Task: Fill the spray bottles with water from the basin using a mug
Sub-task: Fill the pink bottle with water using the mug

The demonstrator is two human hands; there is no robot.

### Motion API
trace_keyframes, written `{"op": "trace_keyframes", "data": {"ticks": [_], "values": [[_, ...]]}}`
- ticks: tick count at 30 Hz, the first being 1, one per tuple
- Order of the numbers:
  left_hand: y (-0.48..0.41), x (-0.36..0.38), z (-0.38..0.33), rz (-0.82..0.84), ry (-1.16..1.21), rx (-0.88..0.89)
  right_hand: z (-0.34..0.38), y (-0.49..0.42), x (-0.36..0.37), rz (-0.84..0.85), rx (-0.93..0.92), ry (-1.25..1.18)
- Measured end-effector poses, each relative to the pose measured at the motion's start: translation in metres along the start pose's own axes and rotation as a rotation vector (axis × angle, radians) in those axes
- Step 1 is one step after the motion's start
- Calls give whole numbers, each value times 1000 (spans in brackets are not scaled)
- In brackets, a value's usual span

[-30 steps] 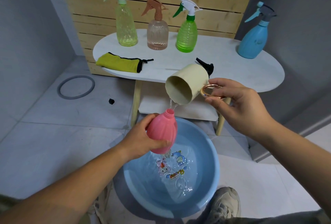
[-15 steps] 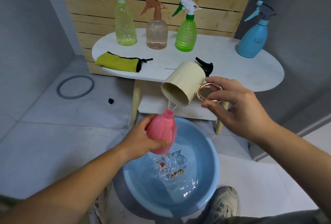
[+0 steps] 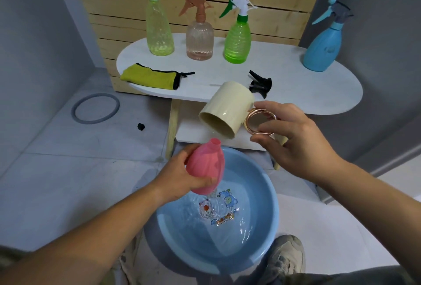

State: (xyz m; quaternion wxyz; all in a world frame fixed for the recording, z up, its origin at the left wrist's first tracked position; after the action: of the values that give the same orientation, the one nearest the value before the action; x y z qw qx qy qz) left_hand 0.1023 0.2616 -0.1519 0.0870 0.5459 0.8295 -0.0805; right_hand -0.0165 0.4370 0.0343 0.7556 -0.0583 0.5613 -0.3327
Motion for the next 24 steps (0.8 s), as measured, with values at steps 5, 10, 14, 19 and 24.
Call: {"op": "trace_keyframes", "data": {"ticks": [5, 10, 14, 19, 24], "values": [[4, -4, 9, -9, -28, -3, -45, 8, 35, 121, 529, -440], [10, -12, 26, -66, -14, -42, -103, 37, 103, 344, 832, -458], [12, -16, 36, -69, -21, -62, -133, 67, 162, 574, 945, -343], [21, -18, 54, -86, -21, -84, -155, 86, 234, 688, 896, -132], [23, -19, 65, -95, -7, -112, -162, 96, 281, 713, 794, -194]]}}
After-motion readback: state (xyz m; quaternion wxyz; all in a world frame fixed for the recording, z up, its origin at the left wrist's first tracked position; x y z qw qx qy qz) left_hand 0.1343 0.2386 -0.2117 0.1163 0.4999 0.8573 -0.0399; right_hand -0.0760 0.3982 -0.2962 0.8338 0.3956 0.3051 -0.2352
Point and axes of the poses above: each hand's wrist, its own y-axis away from the middle knuckle, its own x-axis out of the palm, z = x × y, the point moved 8 cm from there along -y, towards the middle knuckle, and after that the axes turned 12 degrees about x, right-handed, at the moved point
